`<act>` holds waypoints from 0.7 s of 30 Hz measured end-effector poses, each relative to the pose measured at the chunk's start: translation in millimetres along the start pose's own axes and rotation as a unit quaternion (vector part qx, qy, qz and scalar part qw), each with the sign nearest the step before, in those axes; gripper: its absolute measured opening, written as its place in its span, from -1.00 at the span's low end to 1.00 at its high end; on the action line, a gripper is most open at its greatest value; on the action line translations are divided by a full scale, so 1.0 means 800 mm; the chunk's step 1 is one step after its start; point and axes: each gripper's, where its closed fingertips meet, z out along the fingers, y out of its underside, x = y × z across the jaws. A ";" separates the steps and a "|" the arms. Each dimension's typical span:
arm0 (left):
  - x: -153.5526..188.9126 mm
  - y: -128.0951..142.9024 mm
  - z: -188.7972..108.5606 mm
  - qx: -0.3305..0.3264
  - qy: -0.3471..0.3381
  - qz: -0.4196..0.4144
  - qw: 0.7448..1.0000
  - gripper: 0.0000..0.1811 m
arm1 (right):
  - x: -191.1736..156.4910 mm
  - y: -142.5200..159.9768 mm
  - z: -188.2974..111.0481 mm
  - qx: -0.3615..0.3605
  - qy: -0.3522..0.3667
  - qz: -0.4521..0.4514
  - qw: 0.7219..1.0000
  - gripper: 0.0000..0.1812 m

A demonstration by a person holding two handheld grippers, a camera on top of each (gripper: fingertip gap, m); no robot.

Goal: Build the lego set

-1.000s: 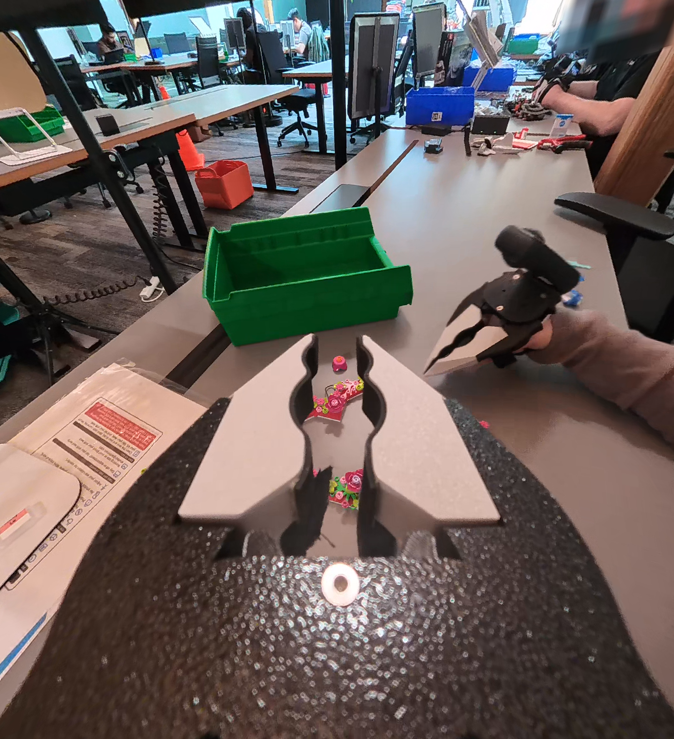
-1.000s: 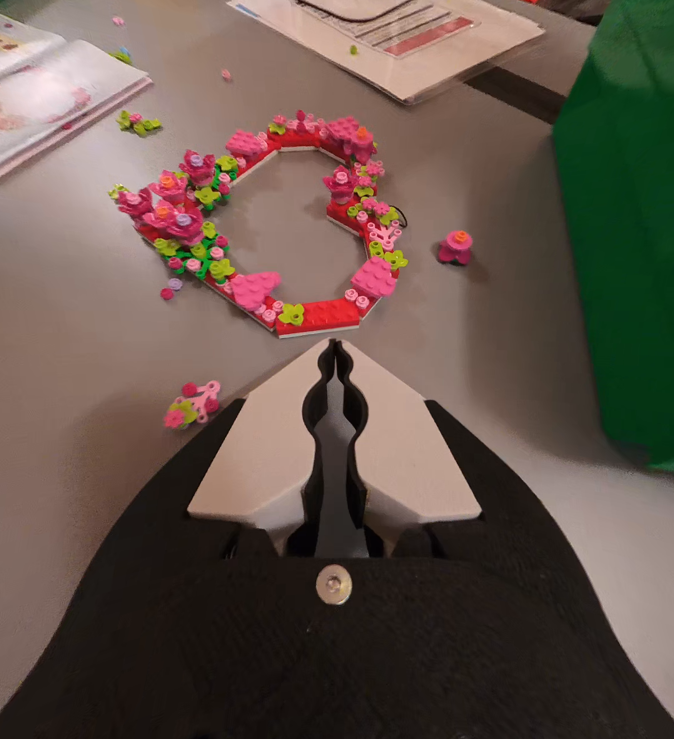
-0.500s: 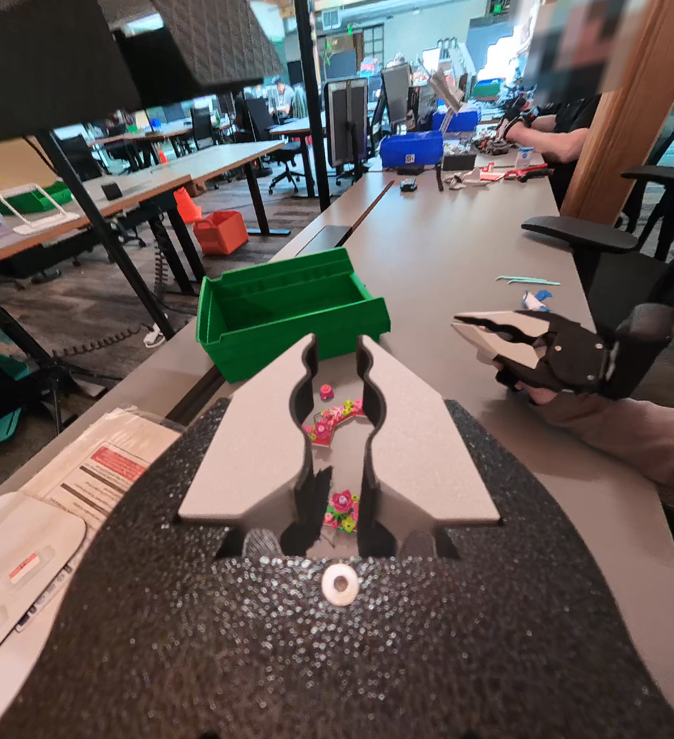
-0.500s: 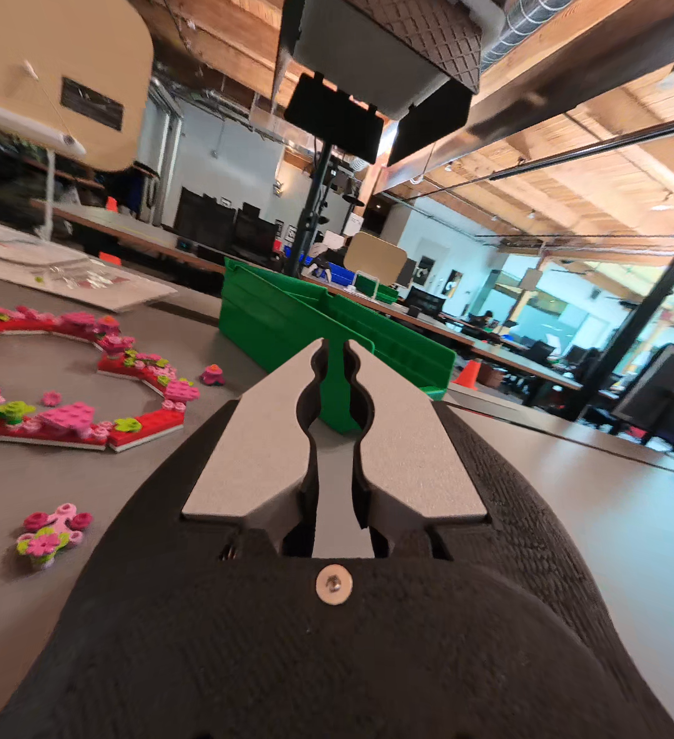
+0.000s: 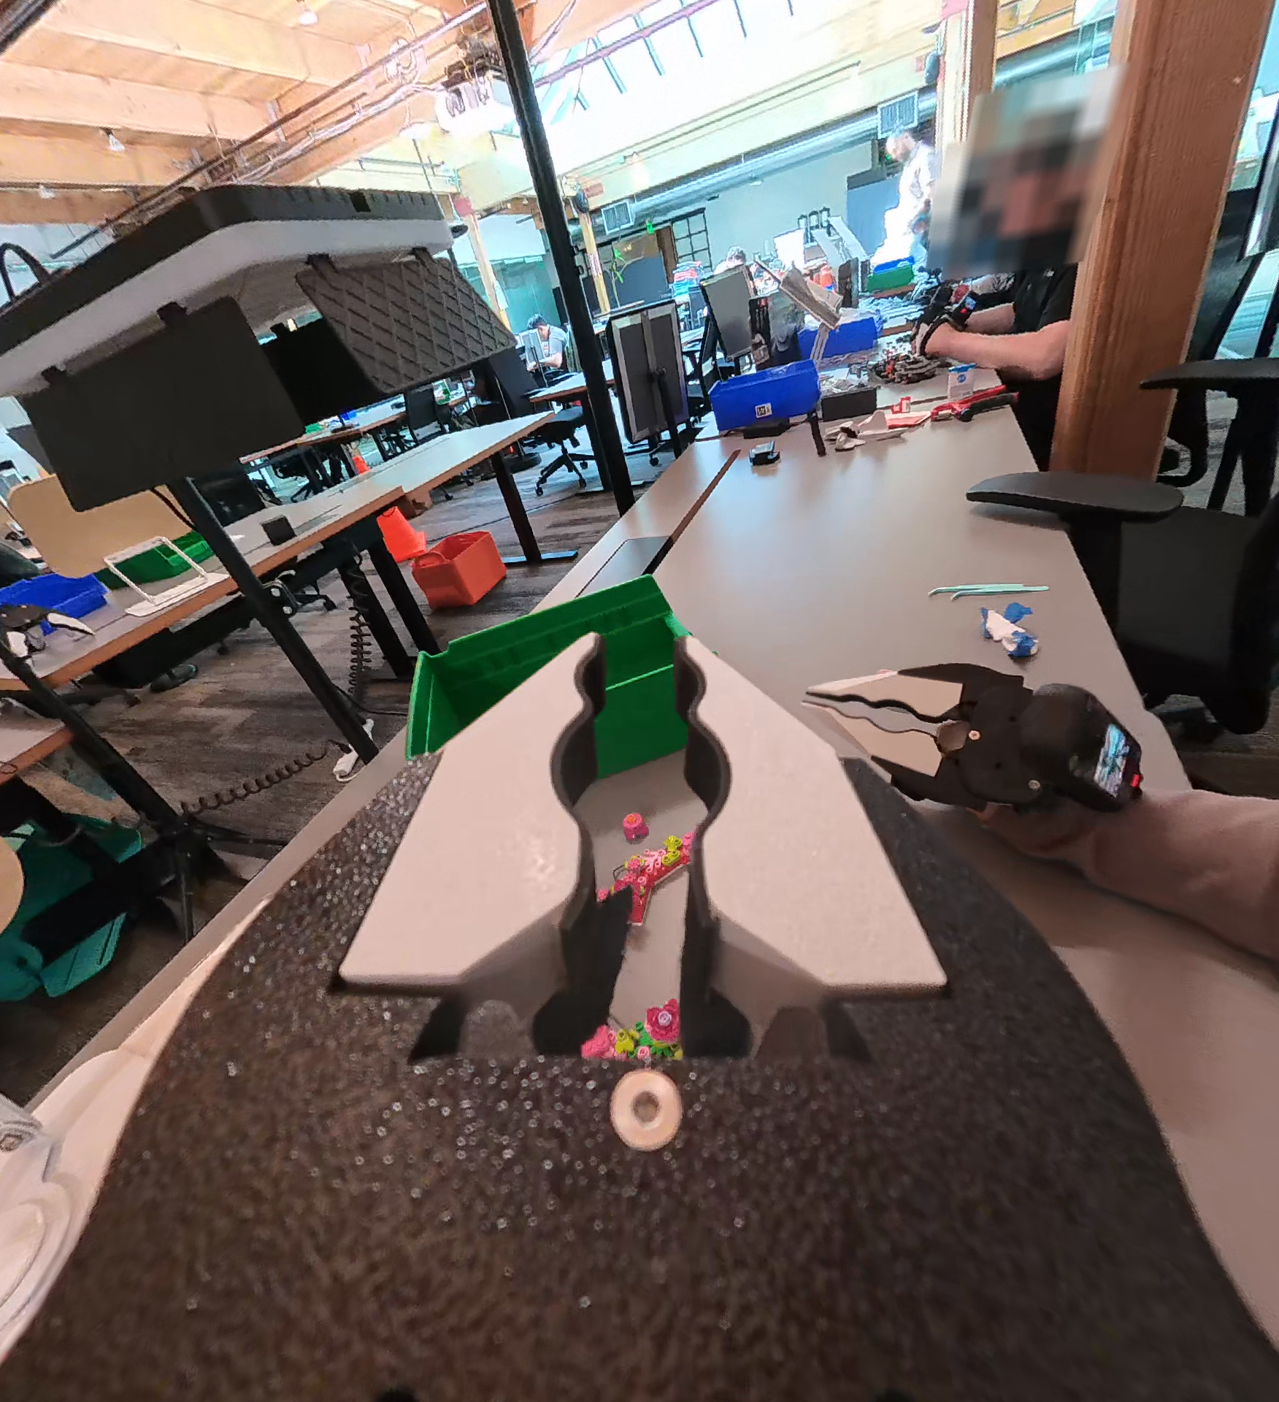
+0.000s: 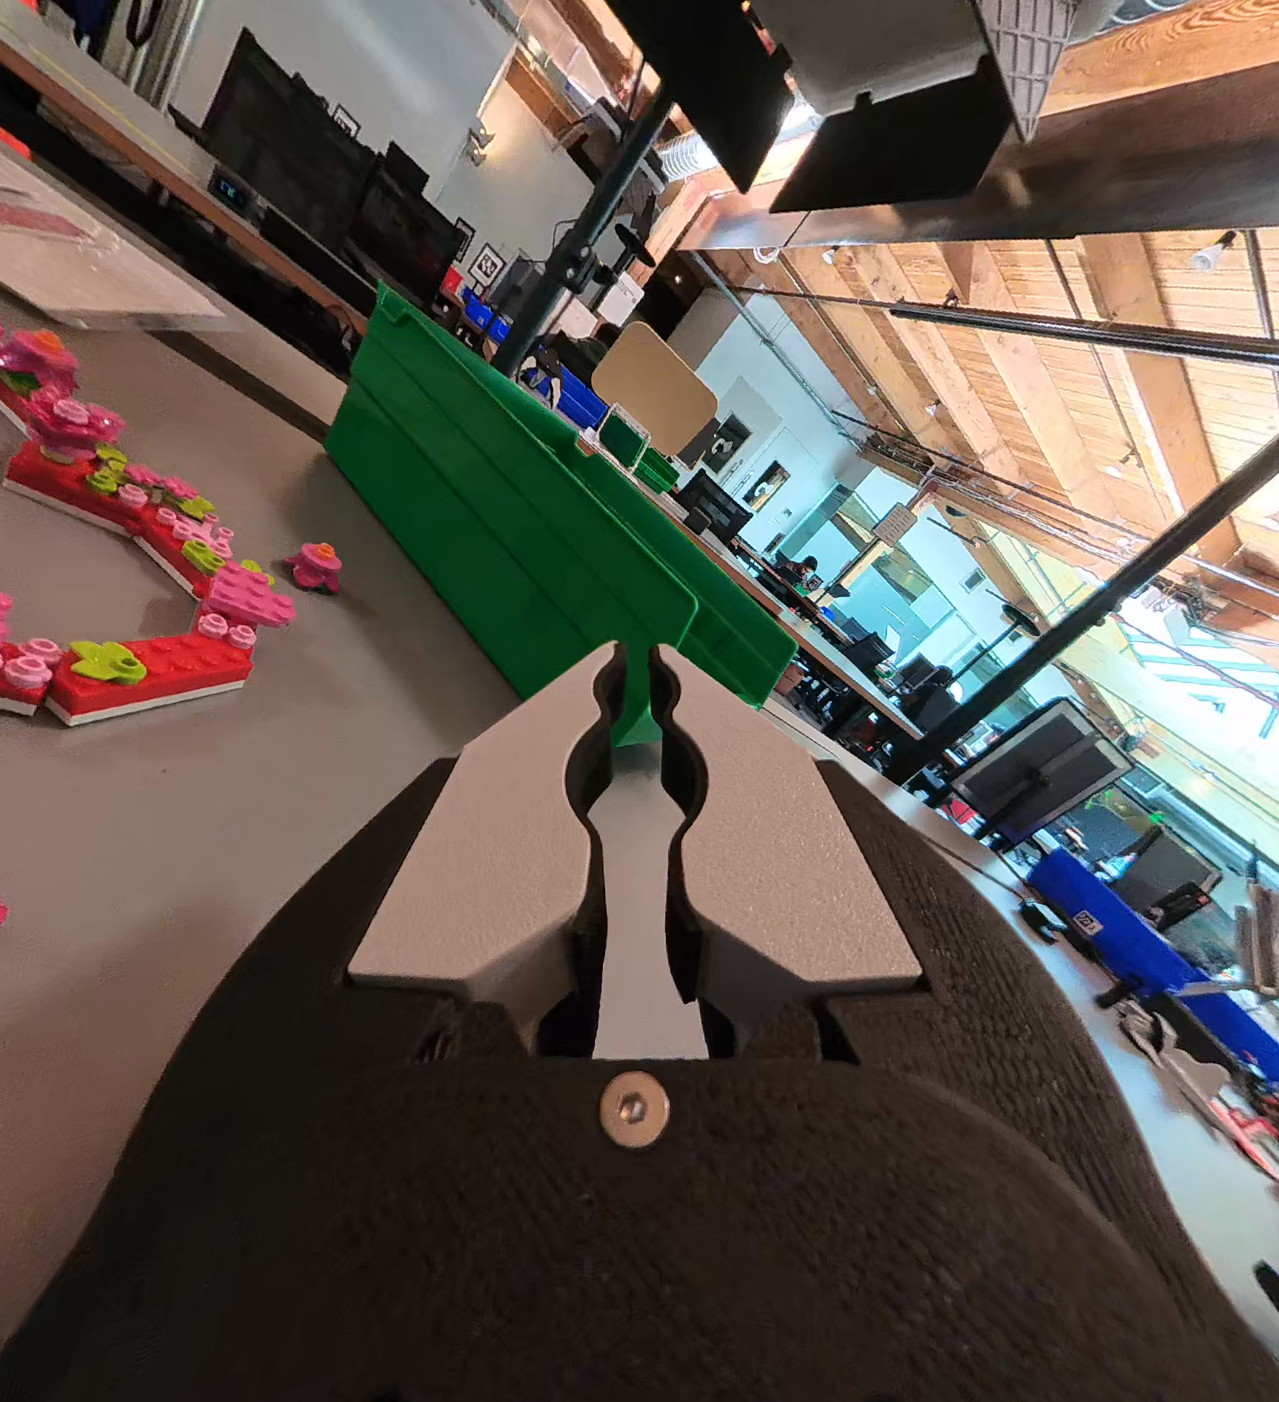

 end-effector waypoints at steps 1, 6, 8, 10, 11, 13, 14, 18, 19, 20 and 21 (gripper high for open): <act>-0.001 0.001 0.002 0.000 0.001 -0.003 1.000 -0.83 | -0.001 0.000 0.000 -0.001 0.001 -0.008 1.000 -0.97; -0.009 0.008 0.007 -0.005 -0.004 -0.006 1.000 -0.82 | -0.010 -0.001 0.001 -0.002 -0.008 -0.034 0.999 -0.98; -0.012 0.008 0.008 -0.001 -0.010 -0.002 1.000 -0.82 | -0.011 0.000 0.001 -0.005 -0.014 -0.029 0.999 -0.98; -0.017 0.009 0.009 -0.002 -0.016 -0.002 1.000 -0.83 | -0.009 0.002 0.001 -0.006 -0.012 -0.022 1.000 -0.98; -0.019 0.011 0.010 -0.003 -0.017 -0.004 1.000 -0.83 | -0.008 0.002 0.001 -0.006 -0.010 -0.020 1.000 -0.98; -0.021 0.014 0.011 -0.008 -0.021 -0.005 1.000 -0.84 | -0.008 0.000 -0.001 -0.001 -0.010 -0.020 1.000 -0.98; -0.023 0.015 0.011 -0.010 -0.024 -0.003 1.000 -0.85 | -0.008 -0.001 -0.001 0.002 -0.011 -0.021 1.000 -0.98; -0.030 0.004 0.006 0.020 -0.049 0.054 0.997 -1.00 | -0.017 -0.007 -0.002 0.017 -0.027 -0.031 0.999 -0.98; -0.029 0.000 0.005 0.032 -0.052 0.080 0.995 -1.00 | -0.019 -0.007 -0.002 0.019 -0.032 -0.031 0.999 -0.99; -0.029 -0.002 0.004 0.038 -0.056 0.099 0.993 -1.00 | -0.019 -0.007 -0.002 0.021 -0.033 -0.033 0.999 -0.99; -0.031 -0.004 0.004 0.042 -0.063 0.105 0.992 -1.00 | -0.018 -0.008 -0.003 0.025 -0.032 -0.034 0.999 -0.99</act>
